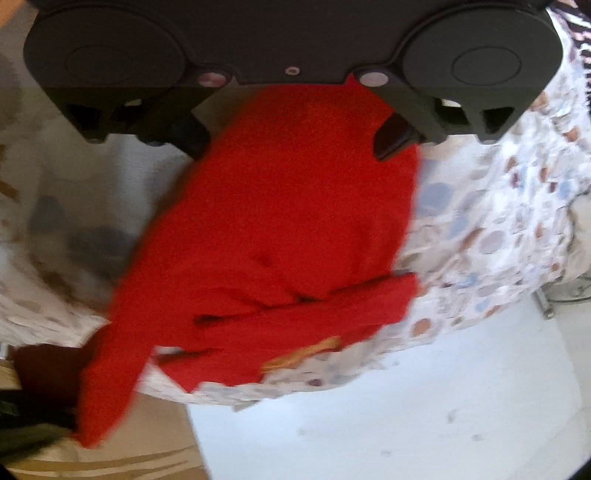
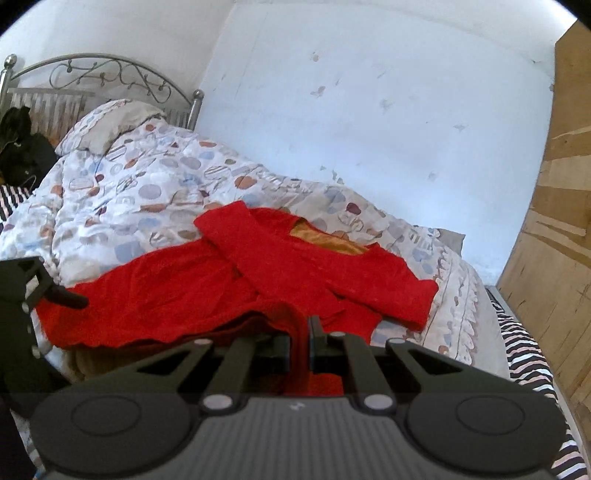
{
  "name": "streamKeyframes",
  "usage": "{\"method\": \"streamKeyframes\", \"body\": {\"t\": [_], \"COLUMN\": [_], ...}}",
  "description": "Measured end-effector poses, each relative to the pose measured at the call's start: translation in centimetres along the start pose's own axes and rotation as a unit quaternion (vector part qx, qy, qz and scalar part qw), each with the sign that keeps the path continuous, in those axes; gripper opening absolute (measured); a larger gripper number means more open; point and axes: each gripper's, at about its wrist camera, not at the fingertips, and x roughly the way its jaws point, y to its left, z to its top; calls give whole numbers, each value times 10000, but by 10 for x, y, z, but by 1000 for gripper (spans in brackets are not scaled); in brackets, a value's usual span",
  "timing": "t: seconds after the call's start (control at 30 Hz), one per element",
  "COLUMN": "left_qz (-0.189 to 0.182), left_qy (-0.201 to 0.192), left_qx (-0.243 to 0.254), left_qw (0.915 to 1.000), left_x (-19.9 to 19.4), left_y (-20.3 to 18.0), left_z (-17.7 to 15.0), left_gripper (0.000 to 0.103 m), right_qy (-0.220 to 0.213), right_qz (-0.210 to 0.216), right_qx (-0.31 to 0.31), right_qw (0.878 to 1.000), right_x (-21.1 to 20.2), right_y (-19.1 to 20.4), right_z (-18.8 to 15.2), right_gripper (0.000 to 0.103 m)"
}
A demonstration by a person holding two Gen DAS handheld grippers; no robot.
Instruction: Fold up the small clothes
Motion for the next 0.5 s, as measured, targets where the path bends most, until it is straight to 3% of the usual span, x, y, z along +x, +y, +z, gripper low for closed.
{"method": "streamKeyframes", "body": {"t": [0.07, 0.3, 0.5], "left_qz": [245, 850, 638], "left_qy": [-4, -224, -276], "left_qx": [5, 526, 885], "left_qw": [9997, 9947, 9936], "left_x": [3, -1, -7], "left_y": [17, 54, 56], "left_z": [-2, -15, -19], "left_gripper": [79, 76, 44], "right_qy": [-26, 32, 264], "right_qz": [-19, -125, -173], "right_qx": [70, 344, 348], "right_qw": [10000, 9993, 9989], "right_x": [-1, -5, -5], "right_y": [-2, -6, -3], "right_z": [0, -8, -24], "right_gripper": [10, 10, 10]}}
